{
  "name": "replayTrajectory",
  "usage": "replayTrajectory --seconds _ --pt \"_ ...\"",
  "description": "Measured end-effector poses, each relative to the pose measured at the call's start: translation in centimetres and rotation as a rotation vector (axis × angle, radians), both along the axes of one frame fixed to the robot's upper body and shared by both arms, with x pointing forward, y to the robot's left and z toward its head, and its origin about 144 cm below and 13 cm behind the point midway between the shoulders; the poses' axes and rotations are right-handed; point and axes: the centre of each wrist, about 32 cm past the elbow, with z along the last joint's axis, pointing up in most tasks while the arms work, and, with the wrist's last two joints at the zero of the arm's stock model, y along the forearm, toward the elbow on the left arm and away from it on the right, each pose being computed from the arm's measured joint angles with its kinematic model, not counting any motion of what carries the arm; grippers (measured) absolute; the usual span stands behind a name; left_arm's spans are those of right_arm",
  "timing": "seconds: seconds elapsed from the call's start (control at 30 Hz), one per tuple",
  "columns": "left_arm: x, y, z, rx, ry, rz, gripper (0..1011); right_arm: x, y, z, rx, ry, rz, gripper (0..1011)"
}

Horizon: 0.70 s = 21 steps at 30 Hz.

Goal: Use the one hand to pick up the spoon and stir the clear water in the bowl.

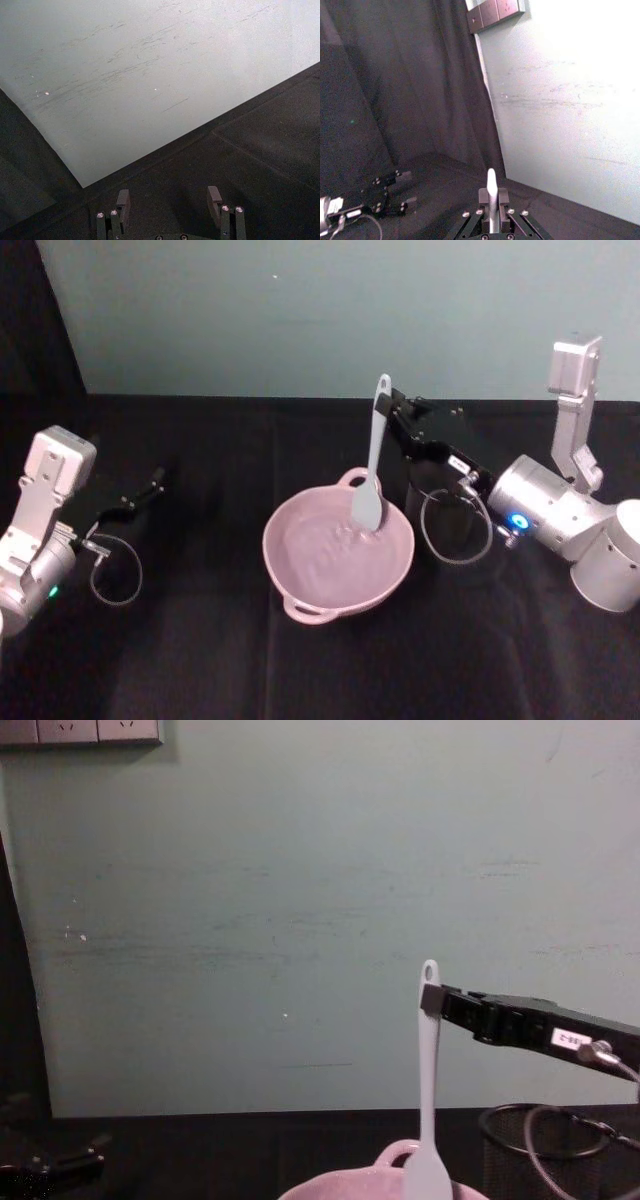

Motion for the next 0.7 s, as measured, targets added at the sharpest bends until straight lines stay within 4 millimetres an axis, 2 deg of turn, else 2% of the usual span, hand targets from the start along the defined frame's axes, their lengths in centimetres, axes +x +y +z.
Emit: replayTrajectory --seconds 0.23,0.47,0.7 --pt "0.0 0.0 0.0 0.0 0.0 0.0 1011 -1.3 -0.1 0.3 -0.023 0.007 0.029 113" --pt "0.0 0.0 0.0 0.0 0.0 0.0 1011 -2.7 1.6 0.5 -0.028 0.006 0.103 113" --pt "0.0 0.0 0.0 0.0 0.0 0.0 1011 -3.0 3.5 0.5 -0.02 0.003 0.162 113"
